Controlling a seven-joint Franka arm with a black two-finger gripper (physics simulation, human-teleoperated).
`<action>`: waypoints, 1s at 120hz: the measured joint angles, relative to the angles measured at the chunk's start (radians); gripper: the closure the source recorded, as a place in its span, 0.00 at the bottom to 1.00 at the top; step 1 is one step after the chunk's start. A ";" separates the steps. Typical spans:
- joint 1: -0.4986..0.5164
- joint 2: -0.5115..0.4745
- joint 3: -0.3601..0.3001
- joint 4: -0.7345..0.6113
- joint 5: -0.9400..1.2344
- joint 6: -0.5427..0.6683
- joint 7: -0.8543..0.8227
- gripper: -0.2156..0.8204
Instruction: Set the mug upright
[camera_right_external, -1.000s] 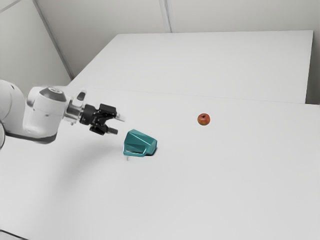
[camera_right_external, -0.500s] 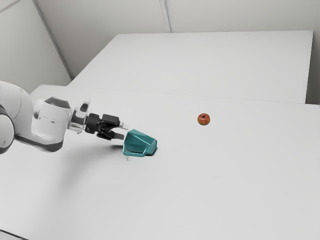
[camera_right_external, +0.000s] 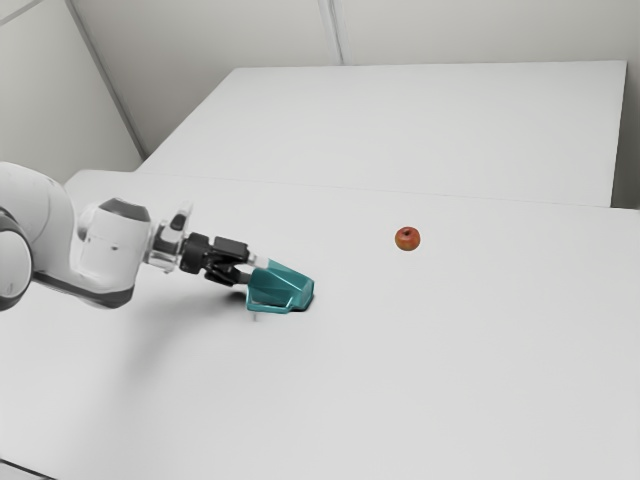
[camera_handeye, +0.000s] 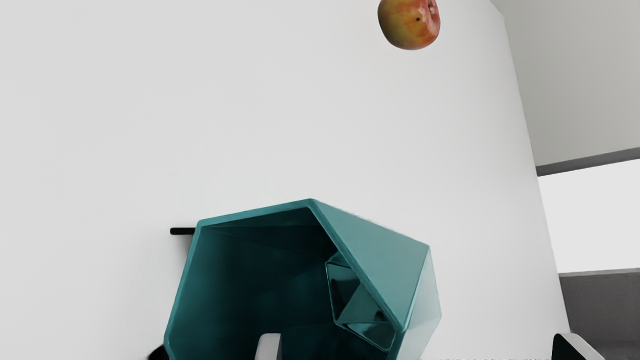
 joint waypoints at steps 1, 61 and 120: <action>-0.001 0.000 0.000 0.000 0.000 0.000 0.000 0.22; -0.039 0.004 -0.003 0.002 -0.003 -0.005 0.021 0.36; -0.044 -0.020 -0.004 0.008 -0.002 -0.002 0.035 0.91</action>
